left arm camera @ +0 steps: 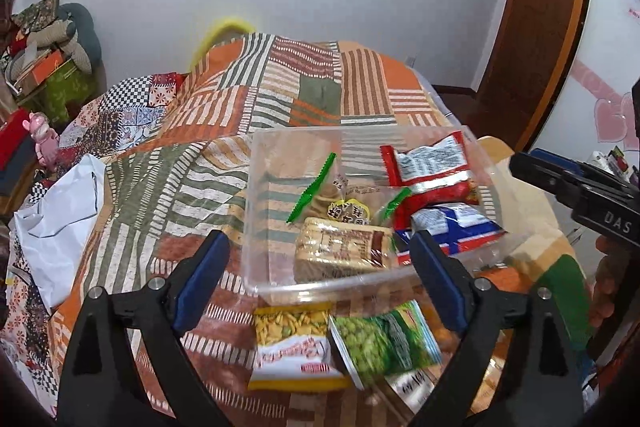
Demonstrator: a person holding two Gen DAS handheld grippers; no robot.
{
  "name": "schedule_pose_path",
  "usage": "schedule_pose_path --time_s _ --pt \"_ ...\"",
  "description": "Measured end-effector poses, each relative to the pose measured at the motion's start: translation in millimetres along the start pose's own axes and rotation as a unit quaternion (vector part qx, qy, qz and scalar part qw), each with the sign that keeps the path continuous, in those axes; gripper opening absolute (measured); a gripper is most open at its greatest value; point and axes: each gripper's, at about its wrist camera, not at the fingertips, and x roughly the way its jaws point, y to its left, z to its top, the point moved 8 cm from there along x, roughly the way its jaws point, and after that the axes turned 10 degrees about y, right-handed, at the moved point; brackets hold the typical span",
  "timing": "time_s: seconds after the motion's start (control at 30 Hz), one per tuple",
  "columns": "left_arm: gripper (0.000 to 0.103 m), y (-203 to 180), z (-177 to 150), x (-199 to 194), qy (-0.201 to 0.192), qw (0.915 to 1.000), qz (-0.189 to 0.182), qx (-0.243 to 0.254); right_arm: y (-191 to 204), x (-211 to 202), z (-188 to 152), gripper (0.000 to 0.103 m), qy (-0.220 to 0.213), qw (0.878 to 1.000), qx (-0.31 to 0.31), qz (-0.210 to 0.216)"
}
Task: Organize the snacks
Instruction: 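Place the bread loaf and red snack bag into the clear box, opening both tools, then grasp the tall cracker roll with the left tool while the right grasps a biscuit pack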
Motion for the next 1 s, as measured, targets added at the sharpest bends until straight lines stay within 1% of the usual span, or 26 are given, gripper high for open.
schedule_pose_path --time_s 0.03,0.1,0.27,0.37,0.47,0.63,0.73,0.9,1.0 --pt "0.094 -0.2 -2.6 -5.7 -0.001 1.0 -0.003 -0.001 0.1 -2.9 -0.3 0.062 -0.004 1.0 -0.001 -0.002" --pt "0.094 -0.4 -7.5 -14.1 -0.002 1.0 -0.007 -0.001 -1.8 -17.4 -4.1 0.065 -0.017 1.0 -0.004 -0.006" --pt "0.095 -2.3 -24.5 -33.5 -0.003 0.9999 -0.012 0.001 -6.1 -35.2 -18.7 0.072 -0.024 1.0 -0.008 -0.01" --pt "0.096 -6.3 -37.9 -41.6 -0.001 0.9999 -0.01 0.005 -9.9 -42.5 -31.9 0.073 -0.021 1.0 -0.002 -0.008" --pt "0.096 -11.6 -52.8 -40.8 0.011 0.9998 -0.016 0.006 -7.6 -44.2 -44.6 0.073 -0.011 1.0 0.003 -0.001" --pt "0.096 -30.0 -79.7 -26.7 0.042 0.9986 -0.023 0.02 2.0 -43.2 -68.2 0.073 0.0 1.0 0.002 0.001" --pt "0.096 -39.6 -92.1 -11.5 0.062 0.9974 -0.024 0.026 12.9 -38.4 -82.1 0.073 0.014 1.0 -0.002 0.017" --pt "0.096 -48.9 -105.1 17.4 0.086 0.9959 -0.015 0.023 32.2 -25.8 -104.3 0.073 0.04 0.999 -0.019 0.03" --pt "0.096 -44.3 -108.2 28.8 0.094 0.9955 -0.004 0.016 40.3 -15.2 -115.8 0.073 0.059 0.997 -0.032 0.03"
